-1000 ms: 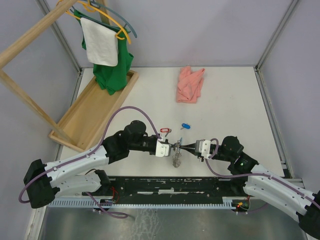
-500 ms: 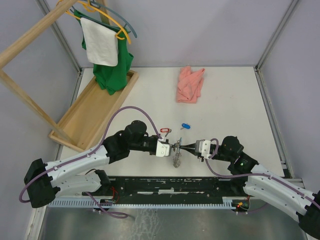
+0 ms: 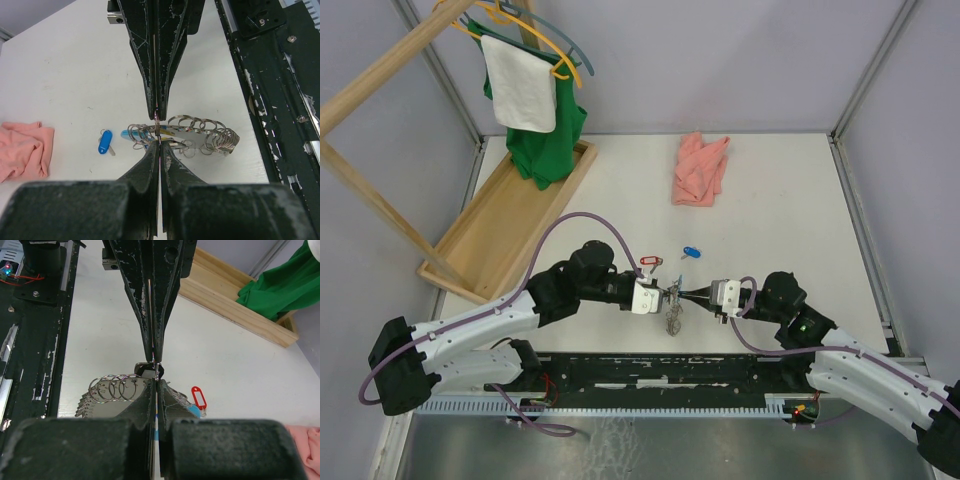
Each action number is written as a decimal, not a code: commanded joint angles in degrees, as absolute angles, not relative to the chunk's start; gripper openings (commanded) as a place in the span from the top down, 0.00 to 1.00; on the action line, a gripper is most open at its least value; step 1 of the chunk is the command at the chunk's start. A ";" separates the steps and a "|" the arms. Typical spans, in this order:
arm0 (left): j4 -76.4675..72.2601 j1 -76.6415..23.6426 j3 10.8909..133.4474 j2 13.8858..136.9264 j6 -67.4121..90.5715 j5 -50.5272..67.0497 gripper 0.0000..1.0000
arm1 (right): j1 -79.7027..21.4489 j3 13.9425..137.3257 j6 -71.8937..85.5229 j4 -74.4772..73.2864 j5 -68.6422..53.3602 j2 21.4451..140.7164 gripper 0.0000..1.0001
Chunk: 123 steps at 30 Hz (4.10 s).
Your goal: Put the keys on the keyring
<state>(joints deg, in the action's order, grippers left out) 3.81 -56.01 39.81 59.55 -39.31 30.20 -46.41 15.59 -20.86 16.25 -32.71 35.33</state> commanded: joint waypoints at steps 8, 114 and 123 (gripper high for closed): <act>2.36 -56.28 42.41 59.16 -41.20 29.62 0.97 | -46.23 17.23 -21.03 19.17 -33.34 33.89 0.99; 6.55 -52.16 44.93 60.78 -30.42 41.13 0.97 | -48.16 29.84 -33.42 -1.78 -37.03 42.74 0.99; -4.66 -50.59 38.42 55.13 -26.83 38.97 0.97 | -48.08 26.63 -28.98 2.28 -34.14 40.37 0.99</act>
